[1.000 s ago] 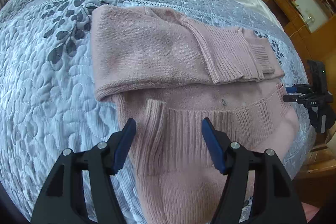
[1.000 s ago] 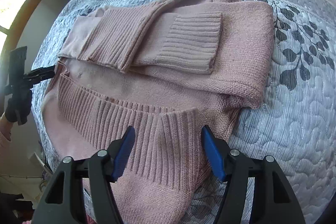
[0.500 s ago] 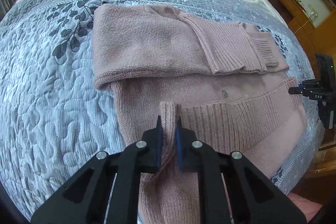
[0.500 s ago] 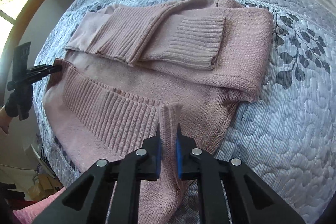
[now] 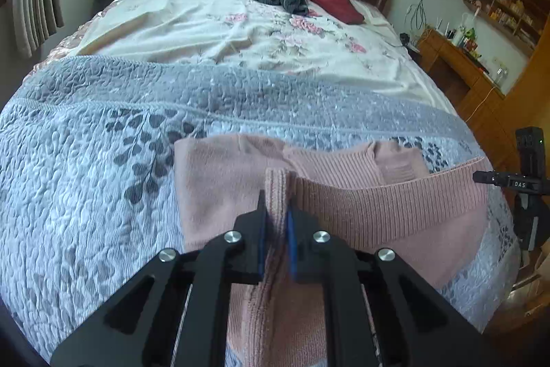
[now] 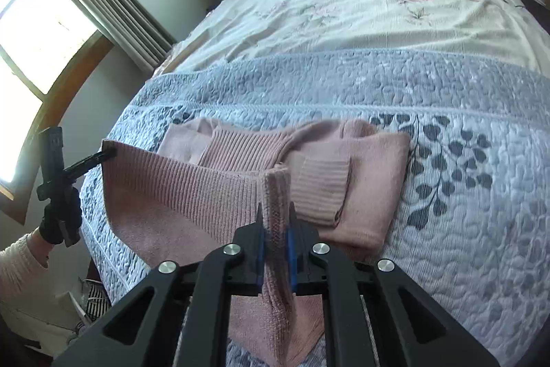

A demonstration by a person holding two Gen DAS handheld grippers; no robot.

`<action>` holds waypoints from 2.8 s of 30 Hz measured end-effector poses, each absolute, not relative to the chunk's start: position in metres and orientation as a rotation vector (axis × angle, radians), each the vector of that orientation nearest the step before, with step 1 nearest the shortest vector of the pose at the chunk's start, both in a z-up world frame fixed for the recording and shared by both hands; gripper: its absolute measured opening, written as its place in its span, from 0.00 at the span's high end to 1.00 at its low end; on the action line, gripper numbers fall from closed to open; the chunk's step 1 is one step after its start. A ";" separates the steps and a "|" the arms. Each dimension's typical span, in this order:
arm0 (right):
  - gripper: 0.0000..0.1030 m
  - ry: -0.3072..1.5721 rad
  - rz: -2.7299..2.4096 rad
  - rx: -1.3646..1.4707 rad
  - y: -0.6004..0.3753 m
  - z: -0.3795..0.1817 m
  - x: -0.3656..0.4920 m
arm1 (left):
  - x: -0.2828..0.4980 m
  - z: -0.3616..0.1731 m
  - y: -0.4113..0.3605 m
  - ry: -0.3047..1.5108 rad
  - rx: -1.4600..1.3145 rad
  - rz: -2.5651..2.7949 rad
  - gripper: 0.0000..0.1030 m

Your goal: Fold small clothes

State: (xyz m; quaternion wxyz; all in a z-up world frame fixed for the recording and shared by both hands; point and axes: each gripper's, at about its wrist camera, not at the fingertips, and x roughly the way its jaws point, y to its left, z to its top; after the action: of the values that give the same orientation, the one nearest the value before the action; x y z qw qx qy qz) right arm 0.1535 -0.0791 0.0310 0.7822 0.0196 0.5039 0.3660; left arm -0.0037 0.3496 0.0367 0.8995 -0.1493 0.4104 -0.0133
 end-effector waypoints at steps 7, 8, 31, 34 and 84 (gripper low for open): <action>0.90 1.033 0.732 0.022 -0.053 0.032 0.213 | 0.062 0.038 0.367 0.782 -0.318 -0.013 0.92; 0.90 1.028 0.712 0.000 -0.049 0.029 0.222 | 0.072 0.035 0.370 0.783 -0.322 -0.012 0.92; 0.62 1.248 0.520 -0.055 -0.031 -0.076 0.284 | 0.138 -0.073 0.414 1.062 -0.322 0.197 0.64; 0.62 1.238 0.536 -0.049 -0.041 -0.062 0.267 | 0.124 -0.059 0.413 1.036 -0.299 0.233 0.58; 0.35 1.494 0.547 0.370 -0.125 -0.111 0.218 | 0.070 -0.080 0.290 1.198 -0.334 0.039 0.46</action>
State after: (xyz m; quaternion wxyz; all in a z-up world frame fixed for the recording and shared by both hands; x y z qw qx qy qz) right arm 0.2175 -0.1253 -0.1108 0.6846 0.1652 0.6668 0.2439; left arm 0.0697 0.2902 -0.0797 0.8125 -0.1566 0.5613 0.0185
